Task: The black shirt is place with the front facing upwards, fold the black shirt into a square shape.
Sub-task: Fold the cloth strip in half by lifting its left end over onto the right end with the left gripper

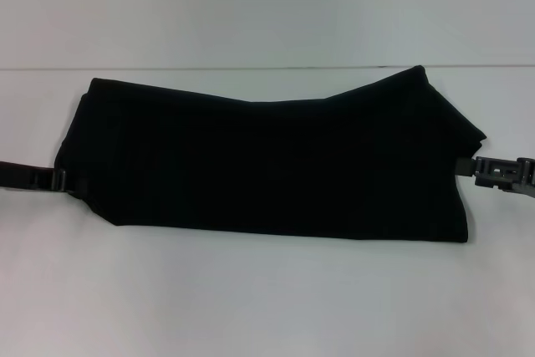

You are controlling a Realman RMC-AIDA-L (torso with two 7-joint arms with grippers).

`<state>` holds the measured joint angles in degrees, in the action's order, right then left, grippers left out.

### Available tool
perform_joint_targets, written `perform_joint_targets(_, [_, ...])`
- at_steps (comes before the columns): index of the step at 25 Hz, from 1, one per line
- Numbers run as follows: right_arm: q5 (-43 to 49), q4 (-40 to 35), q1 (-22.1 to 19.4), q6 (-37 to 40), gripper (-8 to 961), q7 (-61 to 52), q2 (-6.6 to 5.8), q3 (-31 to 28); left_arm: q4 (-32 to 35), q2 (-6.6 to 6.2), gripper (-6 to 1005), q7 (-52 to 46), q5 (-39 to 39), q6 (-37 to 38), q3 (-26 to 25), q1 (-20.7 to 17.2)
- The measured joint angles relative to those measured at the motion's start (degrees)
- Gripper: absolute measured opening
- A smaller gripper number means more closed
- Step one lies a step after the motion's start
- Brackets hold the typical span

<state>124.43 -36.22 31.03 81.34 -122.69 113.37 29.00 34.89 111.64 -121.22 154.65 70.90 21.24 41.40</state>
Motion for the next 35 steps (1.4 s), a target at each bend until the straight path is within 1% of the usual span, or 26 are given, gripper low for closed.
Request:
perform_joint_targets(13, [-0.1, 0.0, 0.2, 0.5, 775, -0.2, 0.09, 0.0, 2.4, 0.54, 104, -0.6, 0.7, -0.9, 0.4, -0.5])
perform_joint_targets(18, [-0.1, 0.0, 0.2, 0.4, 775, -0.2, 0.09, 0.0, 4.1, 0.85, 283, -3.4, 2.3, -0.9, 3.3, -0.6])
perform_joint_targets(24, [-0.2, 0.2, 0.2, 0.0, 776, -0.1, 0.09, 0.0, 7.5, 1.22, 462, -4.5, 2.6, 0.0, 3.2, -1.2])
perform_joint_targets(28, [-0.2, 0.4, 0.3, 0.0, 776, -0.2, 0.09, 0.0, 10.7, 1.75, 483, -5.0, 2.3, 1.6, 3.1, -2.0])
perform_joint_targets(32, [-0.2, 0.5, 0.3, -0.1, 776, -0.2, 0.09, 0.0, 11.6, 1.72, 505, -5.9, 3.4, 2.5, 3.1, -2.6])
perform_joint_targets(35, [-0.2, 0.5, 0.3, 0.0, 776, -0.1, 0.10, 0.0, 12.5, 1.53, 521, -6.9, 5.0, 4.5, 3.1, -2.9])
